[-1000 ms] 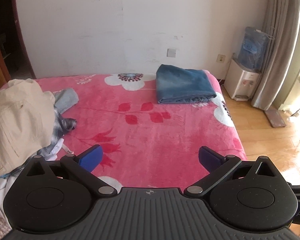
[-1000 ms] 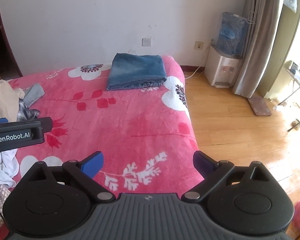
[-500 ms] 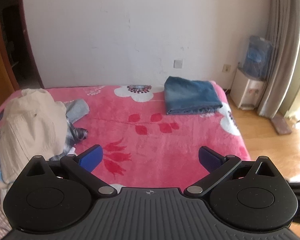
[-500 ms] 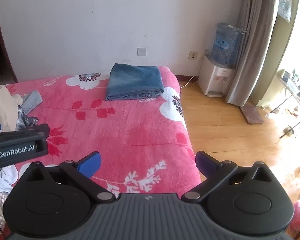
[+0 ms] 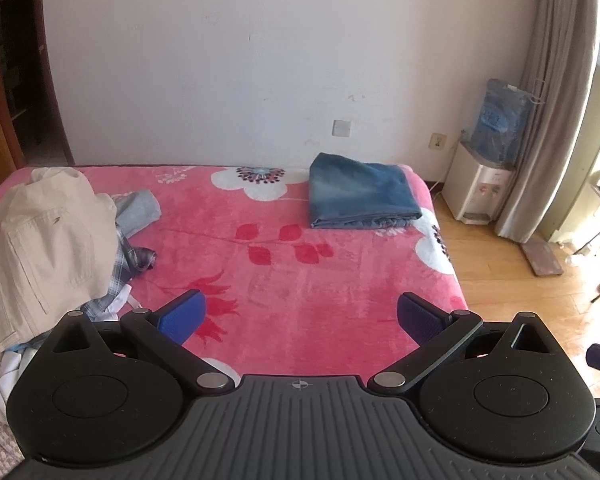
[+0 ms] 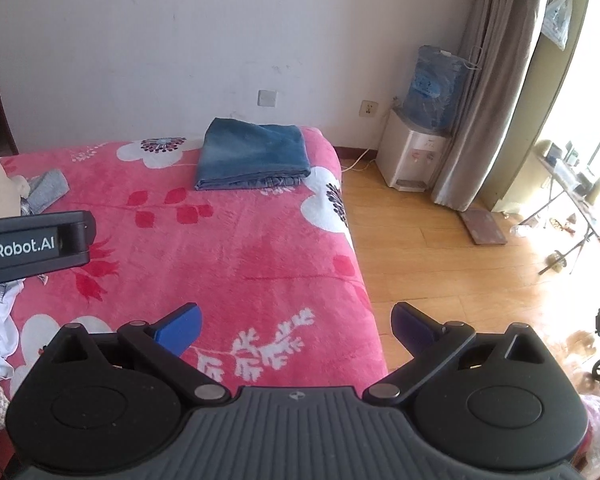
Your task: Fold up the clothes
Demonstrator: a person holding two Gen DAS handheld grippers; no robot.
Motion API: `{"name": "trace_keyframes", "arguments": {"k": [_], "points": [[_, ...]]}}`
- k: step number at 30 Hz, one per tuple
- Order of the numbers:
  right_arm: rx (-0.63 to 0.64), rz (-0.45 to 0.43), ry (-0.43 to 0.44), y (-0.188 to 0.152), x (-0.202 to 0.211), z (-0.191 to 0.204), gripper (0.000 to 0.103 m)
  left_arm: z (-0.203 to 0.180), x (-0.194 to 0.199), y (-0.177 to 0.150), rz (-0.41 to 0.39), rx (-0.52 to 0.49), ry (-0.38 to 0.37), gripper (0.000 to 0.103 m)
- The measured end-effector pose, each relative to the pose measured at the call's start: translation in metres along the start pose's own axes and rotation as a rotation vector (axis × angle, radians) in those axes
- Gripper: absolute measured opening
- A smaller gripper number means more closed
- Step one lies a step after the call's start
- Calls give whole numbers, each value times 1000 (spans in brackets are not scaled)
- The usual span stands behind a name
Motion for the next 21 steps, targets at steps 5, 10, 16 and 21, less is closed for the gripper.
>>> {"name": "trace_keyframes", "arguments": {"k": [5,10,16,21], "points": [[-35,5,-14,0,1,-10,103,-9,1,2,-4,-11,-1,103],[-65,9,-28,0,2,-19,103,-23,0,0,-6,-66,6,103],[-71,9,-41,-1,1,-26,103,-32,-2,-1,2,-71,1,103],[-75,8,-51,-1,-1,-31,103,-38,-3,1,-4,-81,-1,103]]}}
Point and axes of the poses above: each gripper's, at about its wrist camera, not at the fingertips, and x roughly against the way its jaws point, z to its left, y to its top, the point moved 1 cm from there along -x, roughly the way its jaws point, and after that the axes turned 1 degree about -x, right-handed, at the moved point
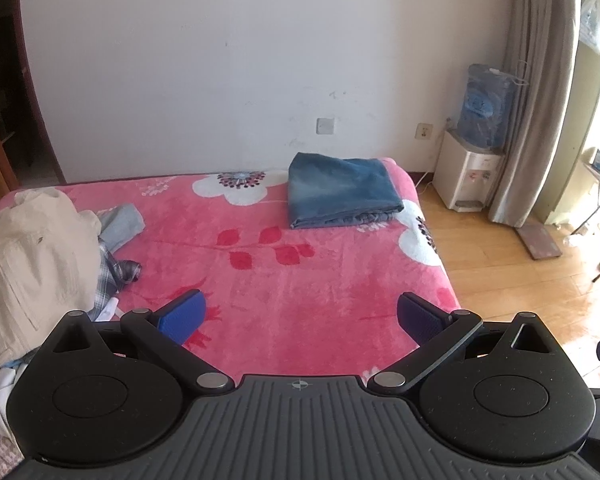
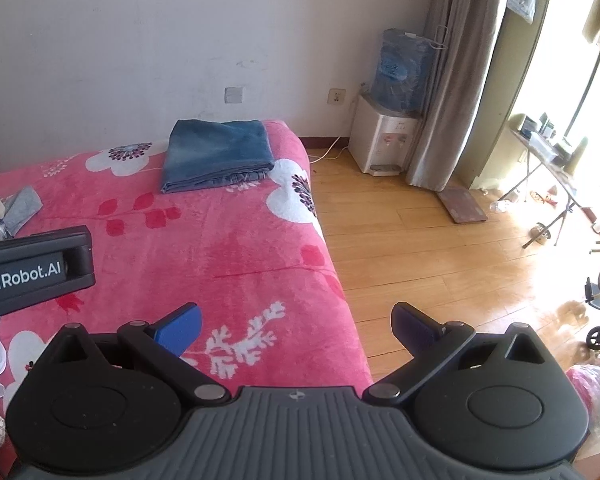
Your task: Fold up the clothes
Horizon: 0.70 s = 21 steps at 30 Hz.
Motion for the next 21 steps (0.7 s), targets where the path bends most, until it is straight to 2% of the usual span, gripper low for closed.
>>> {"name": "trace_keyframes", "arguments": {"k": [21], "points": [[-18,12,-6,-3,-7,-14,103,-18,-5,1,3,-12,5,103]]}}
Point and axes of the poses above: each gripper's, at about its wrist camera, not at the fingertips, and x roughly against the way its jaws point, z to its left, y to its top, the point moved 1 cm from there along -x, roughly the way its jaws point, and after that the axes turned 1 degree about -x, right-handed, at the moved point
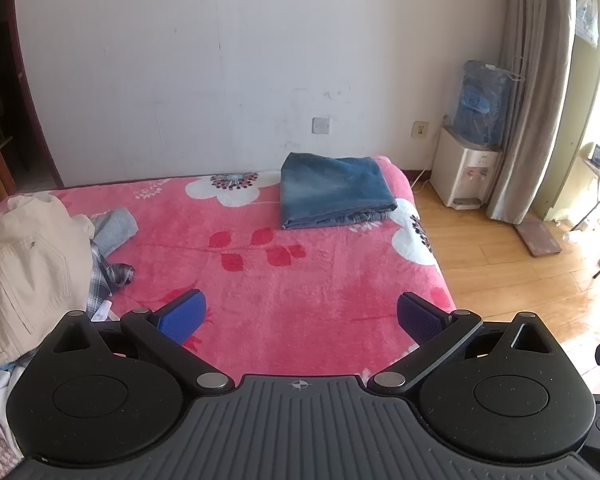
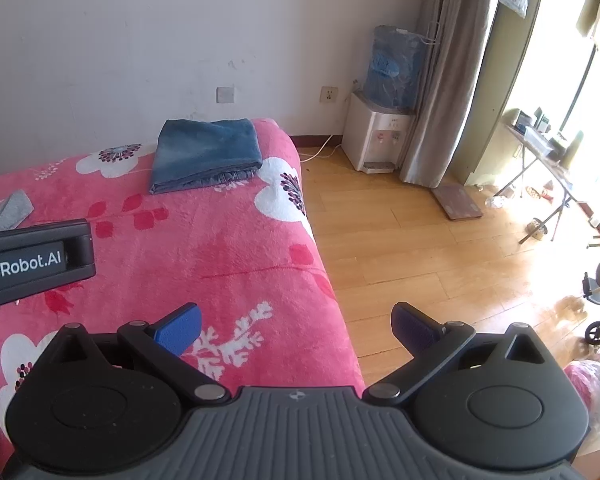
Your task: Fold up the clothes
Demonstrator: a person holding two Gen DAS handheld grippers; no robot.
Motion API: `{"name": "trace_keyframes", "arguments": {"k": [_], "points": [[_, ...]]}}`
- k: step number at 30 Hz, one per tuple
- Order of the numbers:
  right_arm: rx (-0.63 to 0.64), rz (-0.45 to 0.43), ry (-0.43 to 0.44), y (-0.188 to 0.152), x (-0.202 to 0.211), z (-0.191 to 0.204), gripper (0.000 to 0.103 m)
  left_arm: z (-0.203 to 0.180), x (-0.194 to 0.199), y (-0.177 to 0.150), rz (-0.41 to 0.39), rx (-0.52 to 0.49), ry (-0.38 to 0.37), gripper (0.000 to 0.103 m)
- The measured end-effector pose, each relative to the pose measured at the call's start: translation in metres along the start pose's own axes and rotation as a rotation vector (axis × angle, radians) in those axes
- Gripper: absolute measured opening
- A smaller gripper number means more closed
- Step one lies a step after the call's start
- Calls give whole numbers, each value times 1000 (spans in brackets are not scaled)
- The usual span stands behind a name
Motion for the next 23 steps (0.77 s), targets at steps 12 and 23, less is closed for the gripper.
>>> {"name": "trace_keyframes", "arguments": {"k": [12,23], "points": [[-10,9,-2,-1,-4,-6,103,-5,0,-1,0,-10,-4,103],[-14,11,-9,-1,-6,-7,103,-7,0,0,-12,-18,1,103]]}}
Point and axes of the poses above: each gripper's, at about its wrist camera, not at the fingertips, and x roughly against the way its jaws point, z to its left, y to its top, the point moved 1 cm from there along -x, roughly the way its jaws point, and after that the axes turned 1 degree about -x, right-handed, at the moved point
